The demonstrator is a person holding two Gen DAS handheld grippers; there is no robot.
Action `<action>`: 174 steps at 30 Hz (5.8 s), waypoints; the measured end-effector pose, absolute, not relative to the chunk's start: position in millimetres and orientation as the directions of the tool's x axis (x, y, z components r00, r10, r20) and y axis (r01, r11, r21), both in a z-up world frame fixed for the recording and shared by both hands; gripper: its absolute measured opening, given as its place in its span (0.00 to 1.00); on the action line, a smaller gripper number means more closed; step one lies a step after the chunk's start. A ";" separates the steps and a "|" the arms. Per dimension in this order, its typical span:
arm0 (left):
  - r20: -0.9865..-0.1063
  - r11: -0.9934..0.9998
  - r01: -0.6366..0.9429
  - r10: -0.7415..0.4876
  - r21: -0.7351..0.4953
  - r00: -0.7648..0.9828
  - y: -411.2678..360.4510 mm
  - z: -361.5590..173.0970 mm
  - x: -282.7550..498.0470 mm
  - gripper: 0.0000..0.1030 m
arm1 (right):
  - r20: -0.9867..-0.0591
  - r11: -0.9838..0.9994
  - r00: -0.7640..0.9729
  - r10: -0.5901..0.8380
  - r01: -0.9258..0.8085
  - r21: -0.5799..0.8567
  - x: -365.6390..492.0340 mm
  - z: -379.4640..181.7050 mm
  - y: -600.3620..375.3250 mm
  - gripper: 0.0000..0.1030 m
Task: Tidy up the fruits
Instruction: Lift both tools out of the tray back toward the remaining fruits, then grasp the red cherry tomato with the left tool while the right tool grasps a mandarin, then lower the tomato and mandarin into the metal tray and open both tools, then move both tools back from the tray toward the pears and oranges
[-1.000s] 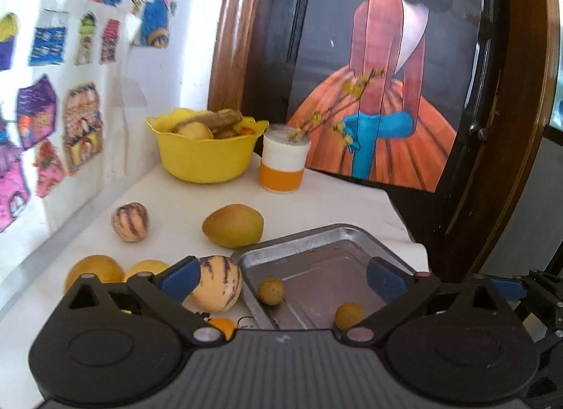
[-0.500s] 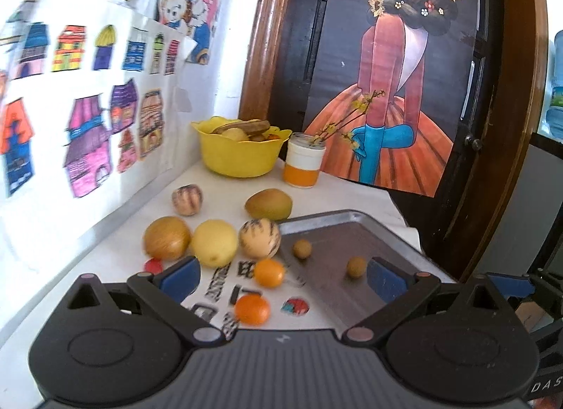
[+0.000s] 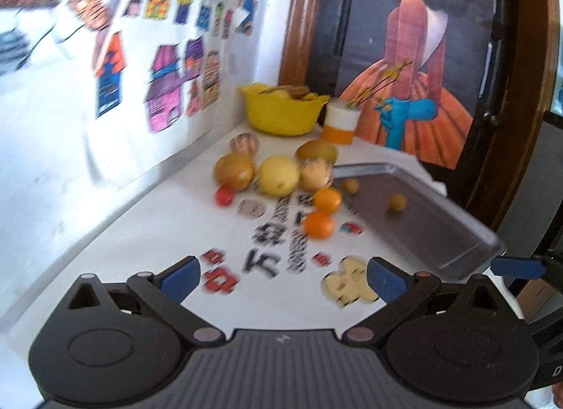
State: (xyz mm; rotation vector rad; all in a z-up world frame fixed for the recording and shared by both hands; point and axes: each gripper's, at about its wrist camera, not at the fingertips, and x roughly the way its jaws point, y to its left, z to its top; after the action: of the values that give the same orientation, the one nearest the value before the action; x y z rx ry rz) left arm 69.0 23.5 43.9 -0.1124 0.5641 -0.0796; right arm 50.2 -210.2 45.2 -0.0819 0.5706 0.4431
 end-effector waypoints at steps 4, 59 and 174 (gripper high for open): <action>-0.553 0.992 0.012 -0.082 -0.129 0.829 44.0 33.9 62.1 0.99 | -0.564 0.895 0.724 0.397 -0.441 0.063 48.2 38.2 -195.0 0.99; -0.608 0.991 -0.019 -0.064 -0.129 0.791 69.7 6.1 237.6 0.37 | -0.598 0.872 0.668 0.443 -0.475 0.115 207.0 3.2 -132.0 0.39; -0.593 0.972 -0.051 -0.098 -0.229 0.799 69.7 17.6 92.5 0.99 | -0.577 0.943 0.761 0.297 -0.328 0.052 55.7 23.8 -166.9 0.99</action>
State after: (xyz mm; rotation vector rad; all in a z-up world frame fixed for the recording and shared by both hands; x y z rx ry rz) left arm 92.5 69.7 17.6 -0.2395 0.6462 -0.0258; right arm 55.7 -166.9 23.8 -0.0533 0.6191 0.3401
